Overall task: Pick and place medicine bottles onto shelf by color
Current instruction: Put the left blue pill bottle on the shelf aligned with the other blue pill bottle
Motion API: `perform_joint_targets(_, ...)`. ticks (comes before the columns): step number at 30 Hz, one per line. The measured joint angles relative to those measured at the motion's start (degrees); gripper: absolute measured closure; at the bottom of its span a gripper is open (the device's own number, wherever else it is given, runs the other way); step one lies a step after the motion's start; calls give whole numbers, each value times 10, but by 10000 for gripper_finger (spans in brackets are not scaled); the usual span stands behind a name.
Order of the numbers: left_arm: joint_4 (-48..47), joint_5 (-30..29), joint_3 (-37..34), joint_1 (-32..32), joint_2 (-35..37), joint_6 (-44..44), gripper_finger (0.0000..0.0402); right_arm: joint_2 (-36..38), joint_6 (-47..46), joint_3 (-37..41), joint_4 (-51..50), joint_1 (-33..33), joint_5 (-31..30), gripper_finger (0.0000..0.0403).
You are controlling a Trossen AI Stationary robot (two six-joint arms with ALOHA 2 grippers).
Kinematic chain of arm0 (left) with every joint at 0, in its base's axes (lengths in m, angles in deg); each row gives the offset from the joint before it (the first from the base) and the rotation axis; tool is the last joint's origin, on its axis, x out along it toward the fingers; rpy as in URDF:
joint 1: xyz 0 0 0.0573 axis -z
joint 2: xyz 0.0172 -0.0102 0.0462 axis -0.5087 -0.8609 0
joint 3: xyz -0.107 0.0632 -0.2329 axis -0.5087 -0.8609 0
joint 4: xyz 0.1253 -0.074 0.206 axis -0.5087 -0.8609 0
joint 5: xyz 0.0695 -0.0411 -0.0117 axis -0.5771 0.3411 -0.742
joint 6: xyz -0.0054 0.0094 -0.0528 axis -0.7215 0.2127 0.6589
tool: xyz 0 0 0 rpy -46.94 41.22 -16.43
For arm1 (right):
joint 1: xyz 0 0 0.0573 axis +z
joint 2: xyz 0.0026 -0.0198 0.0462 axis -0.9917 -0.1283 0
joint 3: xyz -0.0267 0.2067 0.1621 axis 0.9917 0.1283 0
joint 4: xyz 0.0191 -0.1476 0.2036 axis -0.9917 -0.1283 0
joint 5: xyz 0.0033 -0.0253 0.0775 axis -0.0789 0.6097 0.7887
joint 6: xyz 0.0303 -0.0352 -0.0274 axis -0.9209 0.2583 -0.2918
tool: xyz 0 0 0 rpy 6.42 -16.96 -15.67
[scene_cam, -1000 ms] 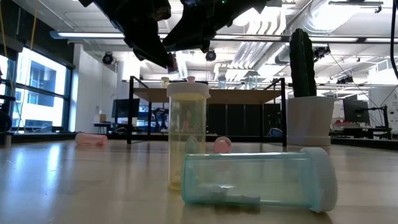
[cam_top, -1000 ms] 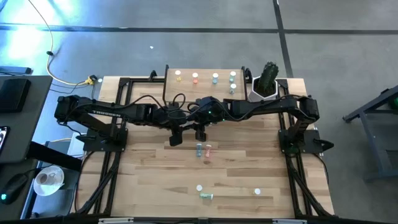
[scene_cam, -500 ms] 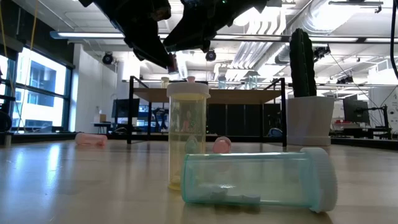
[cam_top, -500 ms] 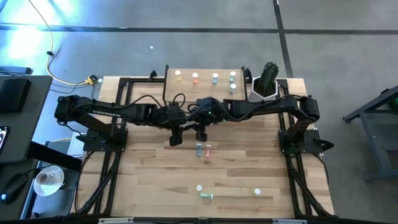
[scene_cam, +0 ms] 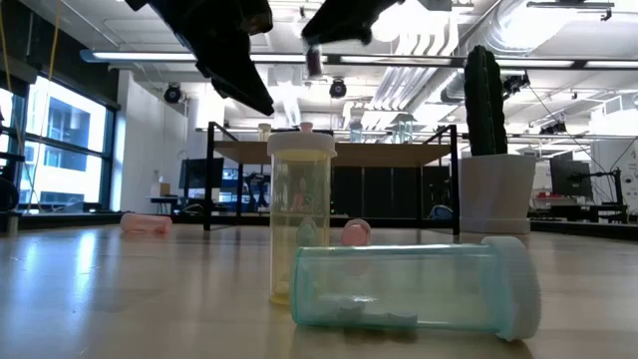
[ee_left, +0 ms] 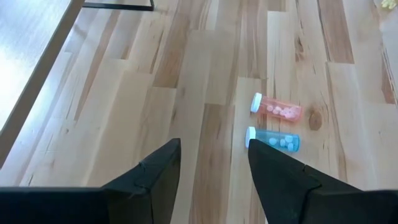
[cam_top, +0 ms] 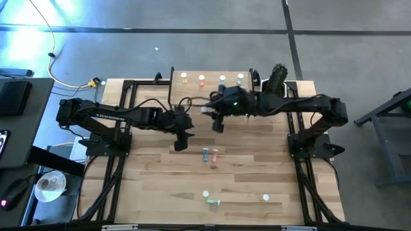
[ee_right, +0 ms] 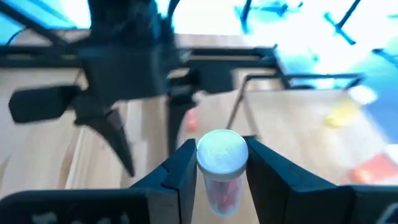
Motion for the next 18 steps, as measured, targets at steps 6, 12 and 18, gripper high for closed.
perform_joint_targets(6, 0, 0, 0, 0, 0, 0, 224, 66, 10, 0, -10, -17, -20, 295)
perform_joint_targets(12, 0, 0, 0, 0, 0, 0, 223, 109, 18, 0, -10, -25, -62, 295)
perform_joint_targets(18, 0, 0, 0, 0, 0, 0, 224, 99, 41, 0, -4, -35, -122, 295)
